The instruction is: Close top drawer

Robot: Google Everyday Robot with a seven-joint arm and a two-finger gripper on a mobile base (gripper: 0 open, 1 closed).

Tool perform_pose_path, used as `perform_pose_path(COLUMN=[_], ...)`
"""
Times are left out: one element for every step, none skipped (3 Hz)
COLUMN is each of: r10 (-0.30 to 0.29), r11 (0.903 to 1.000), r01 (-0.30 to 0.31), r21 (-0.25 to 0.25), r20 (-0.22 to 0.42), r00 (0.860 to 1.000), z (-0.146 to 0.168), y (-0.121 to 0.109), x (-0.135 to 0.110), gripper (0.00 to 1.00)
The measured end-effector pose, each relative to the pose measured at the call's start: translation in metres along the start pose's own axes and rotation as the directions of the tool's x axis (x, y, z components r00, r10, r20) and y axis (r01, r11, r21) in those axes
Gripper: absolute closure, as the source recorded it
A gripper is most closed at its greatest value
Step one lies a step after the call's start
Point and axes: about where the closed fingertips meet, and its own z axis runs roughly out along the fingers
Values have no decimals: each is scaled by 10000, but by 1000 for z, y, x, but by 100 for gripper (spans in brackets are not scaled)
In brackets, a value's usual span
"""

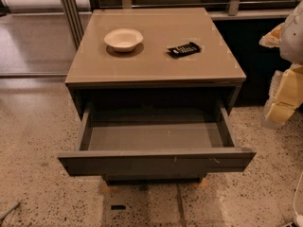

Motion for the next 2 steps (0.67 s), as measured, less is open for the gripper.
perform_pose_path(r10=[0,0], r11=[10000,10000], r01=[0,0], r21=[0,1], r20=[0,0], r00=[10000,10000], z=[0,0], y=[0,0], x=[0,0], gripper=[0,18])
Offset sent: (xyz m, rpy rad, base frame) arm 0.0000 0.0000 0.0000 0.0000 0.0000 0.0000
